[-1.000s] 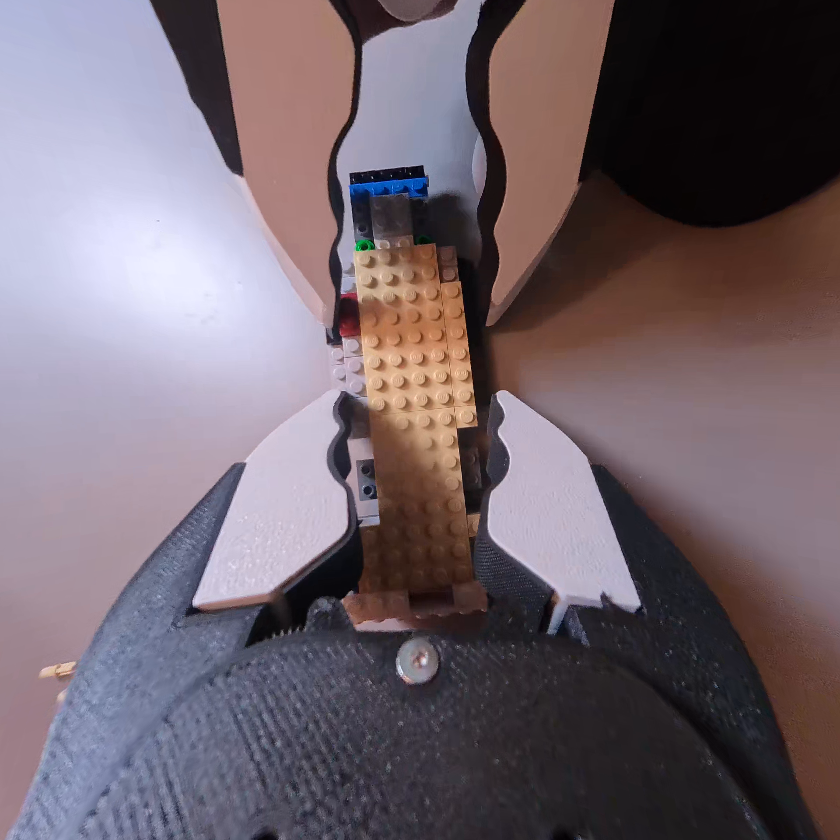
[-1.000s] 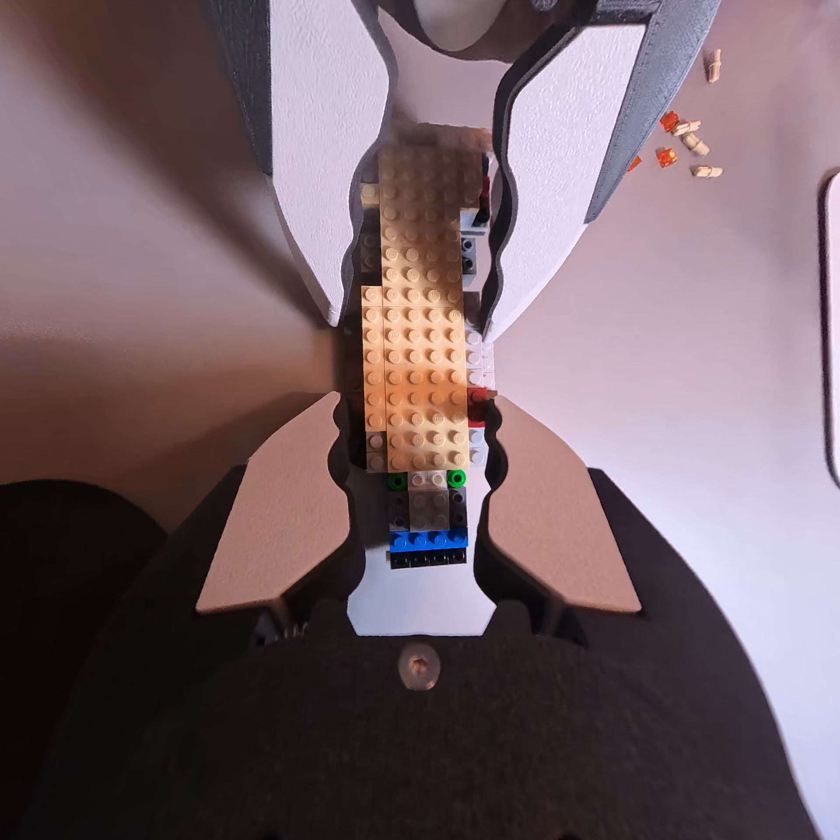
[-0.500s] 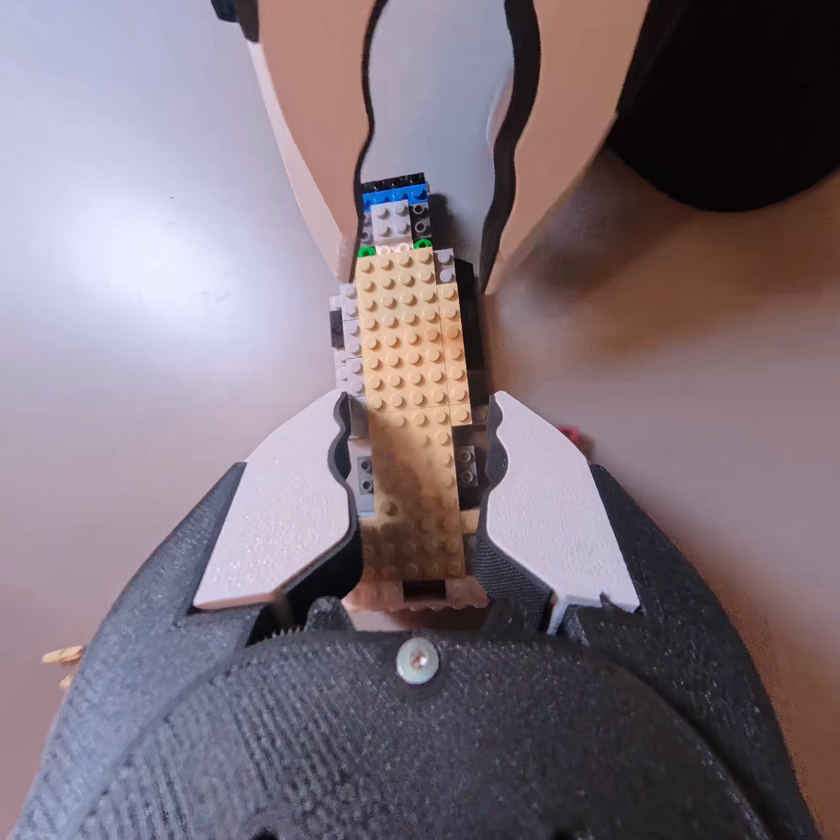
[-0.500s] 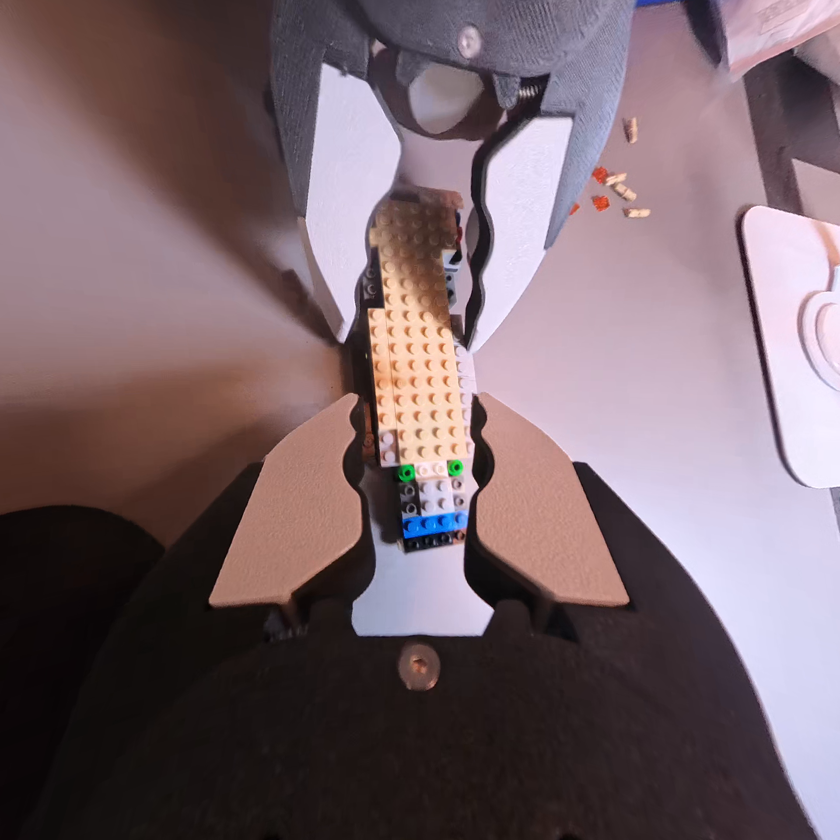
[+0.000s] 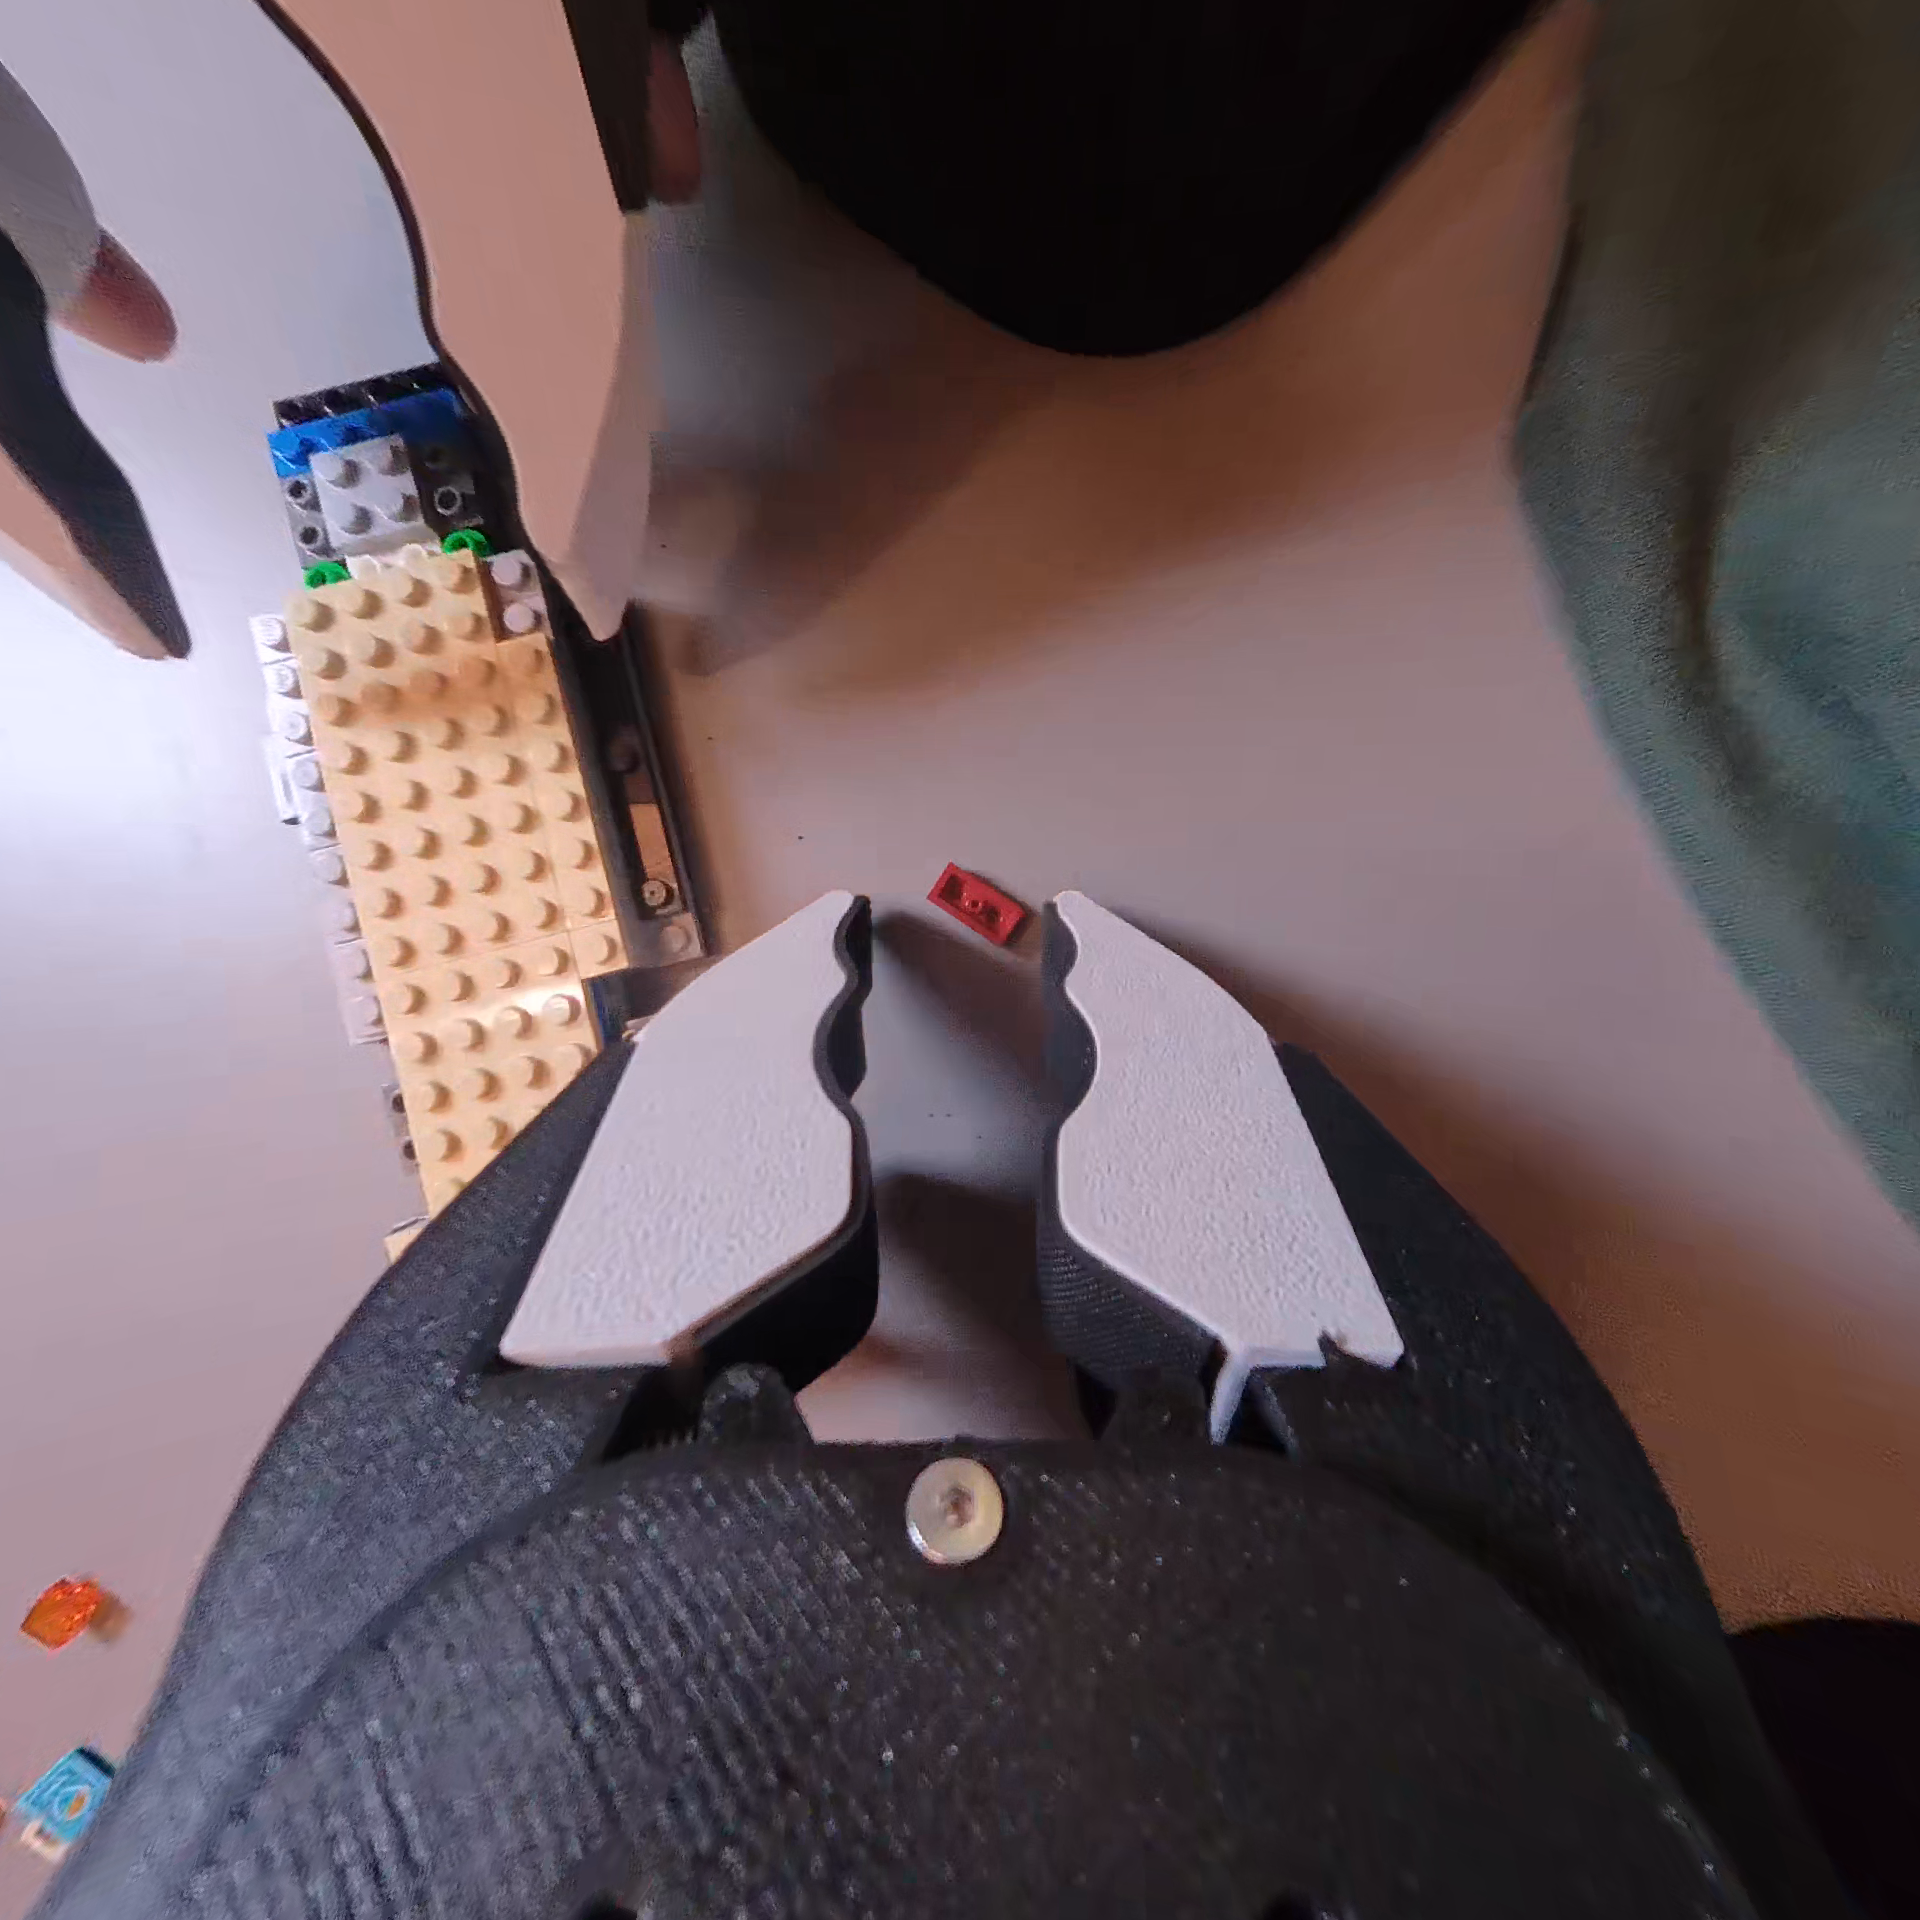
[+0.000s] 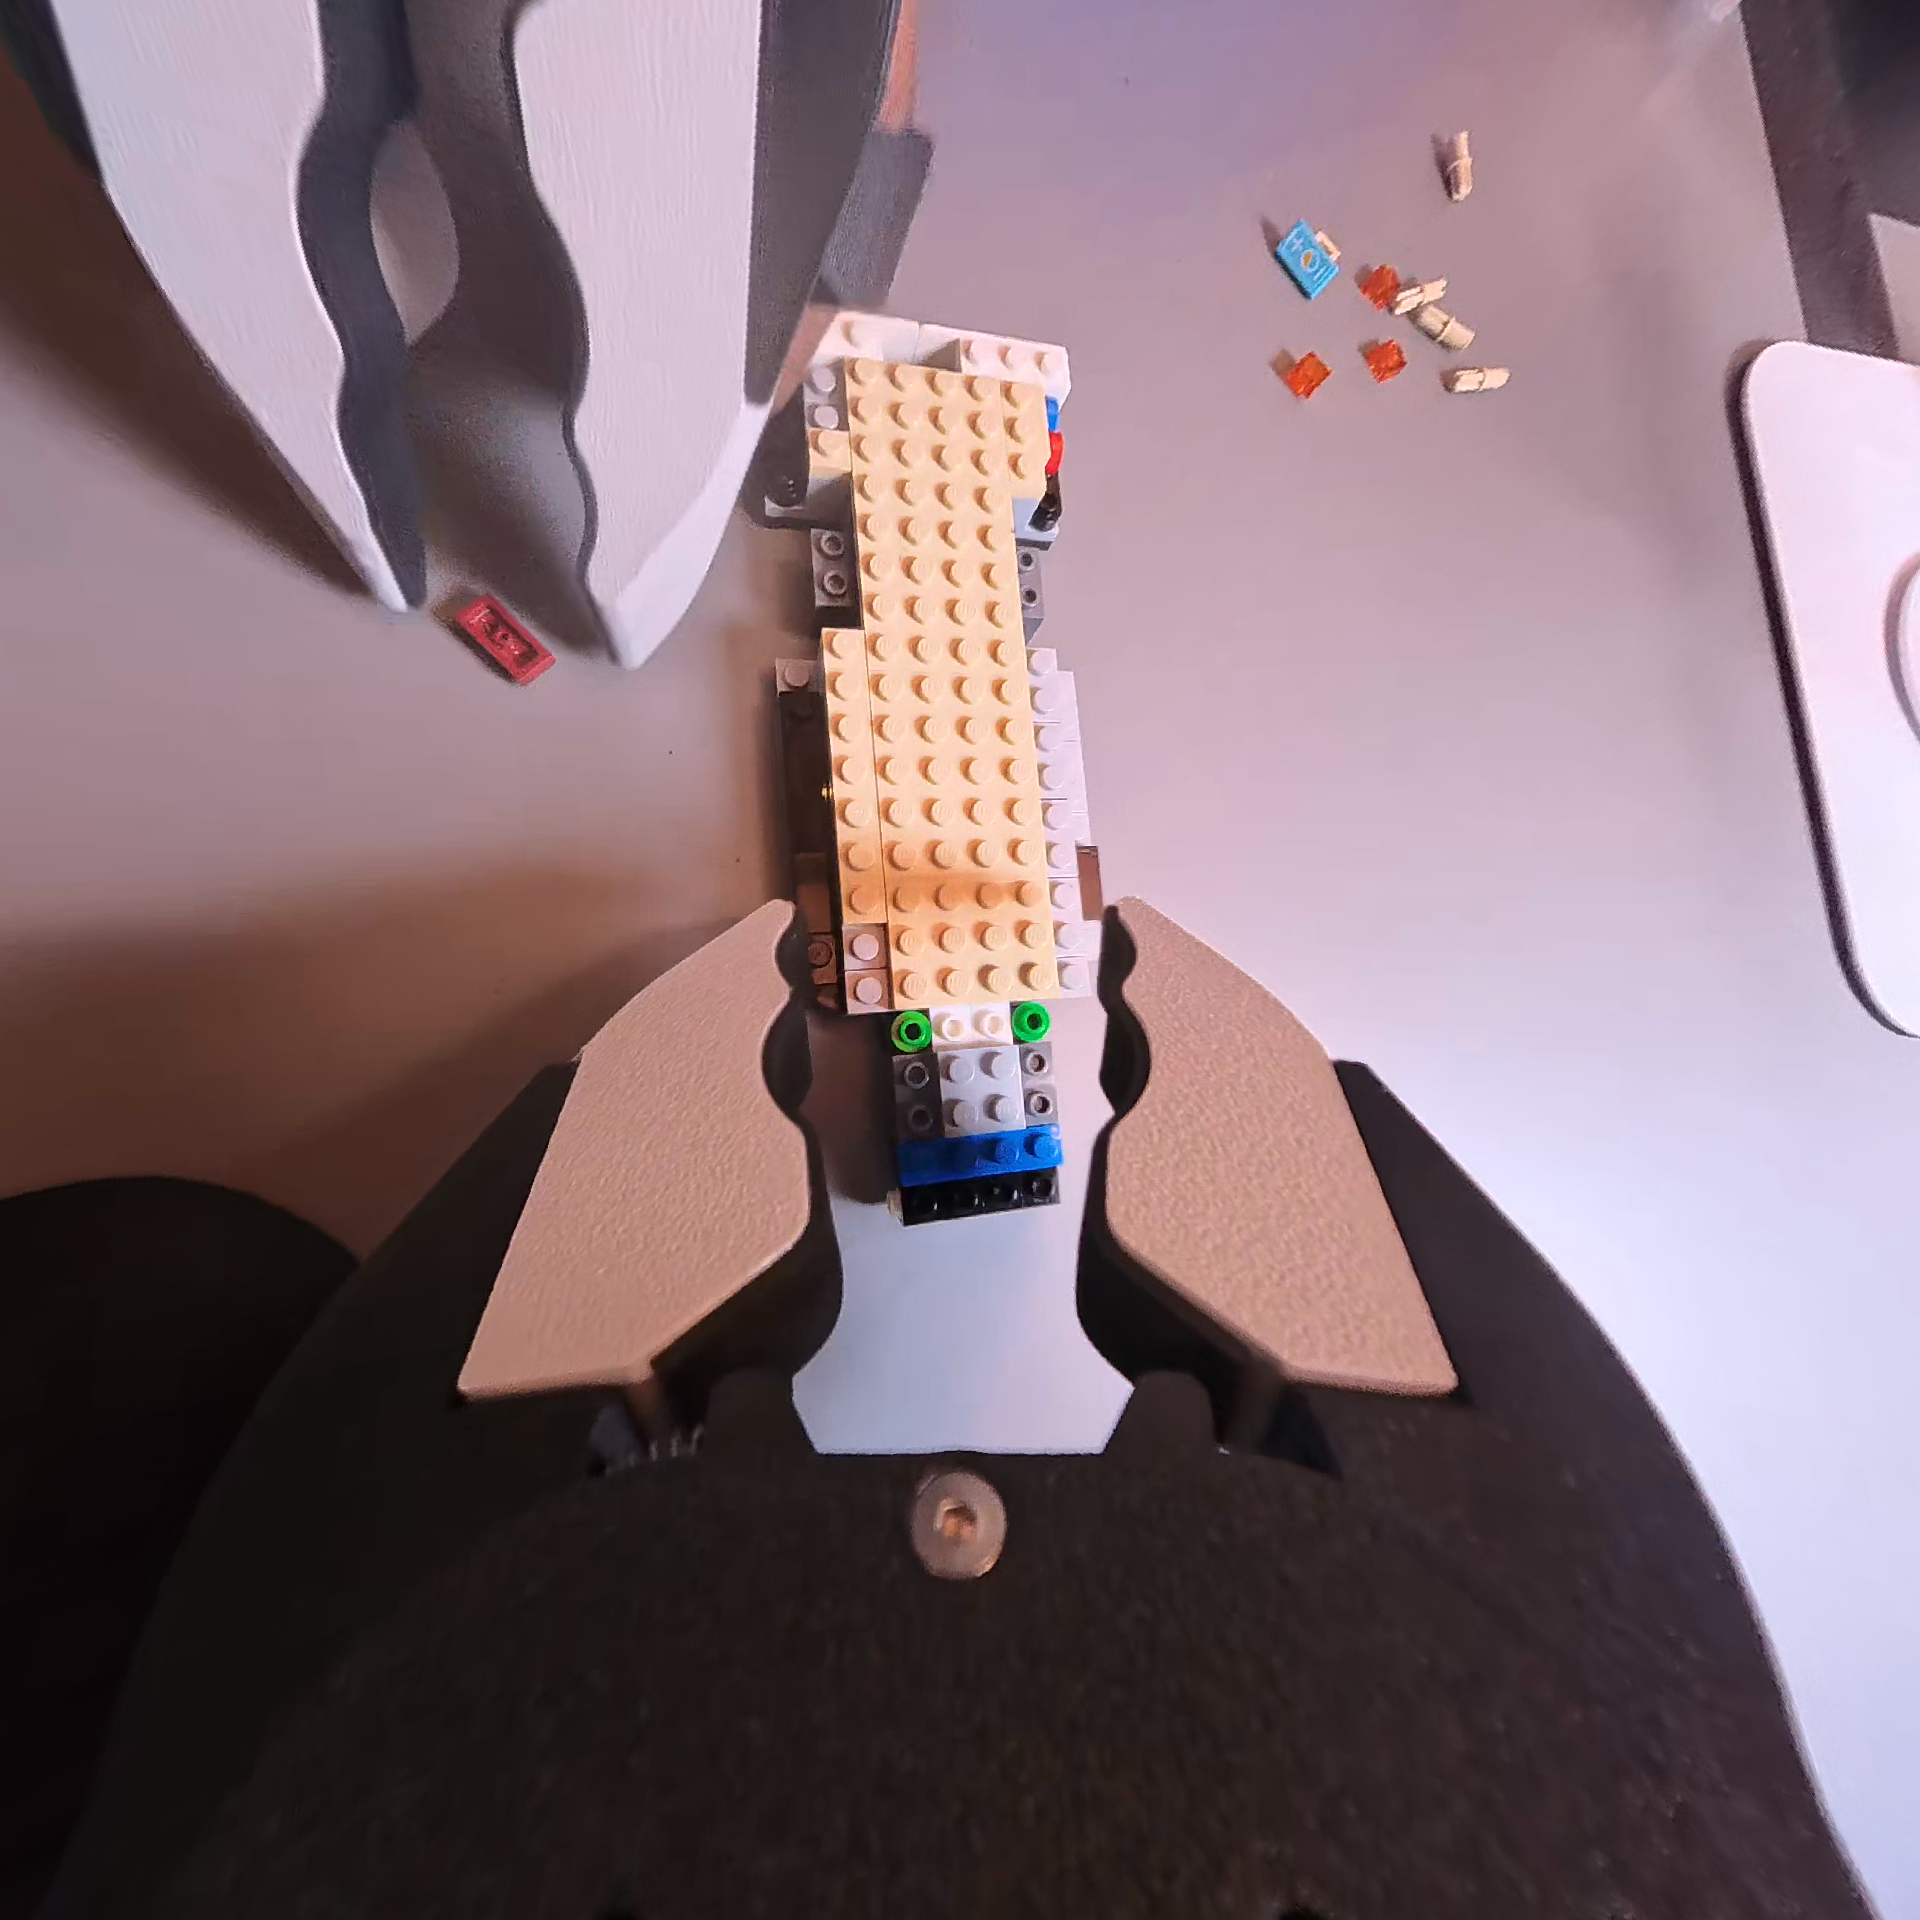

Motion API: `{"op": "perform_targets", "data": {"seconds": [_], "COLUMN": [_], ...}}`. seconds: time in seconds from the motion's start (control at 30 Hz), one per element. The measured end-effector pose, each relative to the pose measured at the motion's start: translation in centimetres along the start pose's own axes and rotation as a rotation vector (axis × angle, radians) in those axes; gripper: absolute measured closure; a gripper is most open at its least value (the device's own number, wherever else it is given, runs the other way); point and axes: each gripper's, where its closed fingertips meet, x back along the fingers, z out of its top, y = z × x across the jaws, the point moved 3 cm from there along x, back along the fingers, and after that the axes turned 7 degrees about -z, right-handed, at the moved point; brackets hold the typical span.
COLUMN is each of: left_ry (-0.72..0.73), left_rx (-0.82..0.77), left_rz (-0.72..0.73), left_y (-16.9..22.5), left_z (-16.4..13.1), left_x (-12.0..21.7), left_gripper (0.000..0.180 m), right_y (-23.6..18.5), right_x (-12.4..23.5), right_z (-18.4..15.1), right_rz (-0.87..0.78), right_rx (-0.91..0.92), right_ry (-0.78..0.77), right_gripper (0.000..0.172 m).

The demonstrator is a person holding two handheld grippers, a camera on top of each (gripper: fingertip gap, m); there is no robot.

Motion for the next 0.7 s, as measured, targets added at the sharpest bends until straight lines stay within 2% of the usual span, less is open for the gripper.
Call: {"op": "perform_targets", "data": {"seconds": [0.07, 0.17, 0.23, 0.3, 0.4, 0.47, 0.57, 0.63, 0.7], "left_ry": [-0.001, -0.043, -0.015, 0.016, 0.038, 0.032, -0.028, -0.088, -0.156], "left_rx": [-0.004, -0.014, 0.002, 0.023, 0.090, 0.159, 0.309, 0.407, 0.498], "left_rz": [-0.003, 0.047, 0.080, 0.160, 0.336, 0.456, 0.557, 0.564, 0.529], "left_y": [0.0, -0.6, -1.1, -2.2, -4.7, -5.7, -5.8, -5.2, -4.4], "left_z": [0.1, -0.1, 0.2, 0.4, -0.5, -2.0, -6.0, -9.1, -12.0], "left_x": [-0.2, 0.3, 1.6, 4.1, 9.6, 14.1, 20.0, 22.1, 22.8], "left_gripper": [0.163, 0.163, 0.163, 0.163, 0.163, 0.163, 0.163, 0.163, 0.162], "right_y": [0.1, 0.5, 0.8, 1.2, 1.7, 2.0, 2.1, 2.3, 2.4], "right_x": [0.3, 1.0, 1.4, 1.9, 2.6, 3.0, 3.4, 3.6, 3.8], "right_z": [0.0, -0.4, -0.7, -0.9, -1.1, -1.2, -1.3, -1.3, -1.2], "right_rz": [-0.010, -0.027, -0.043, -0.064, -0.092, -0.110, -0.130, -0.136, -0.136], "right_rx": [-0.015, -0.054, -0.081, -0.105, -0.137, -0.149, -0.151, -0.155, -0.160], "right_ry": [0.012, 0.035, 0.055, 0.076, 0.109, 0.124, 0.134, 0.143, 0.154], "right_gripper": [0.118, 0.119, 0.119, 0.120, 0.120, 0.120, 0.120, 0.120, 0.120]}}
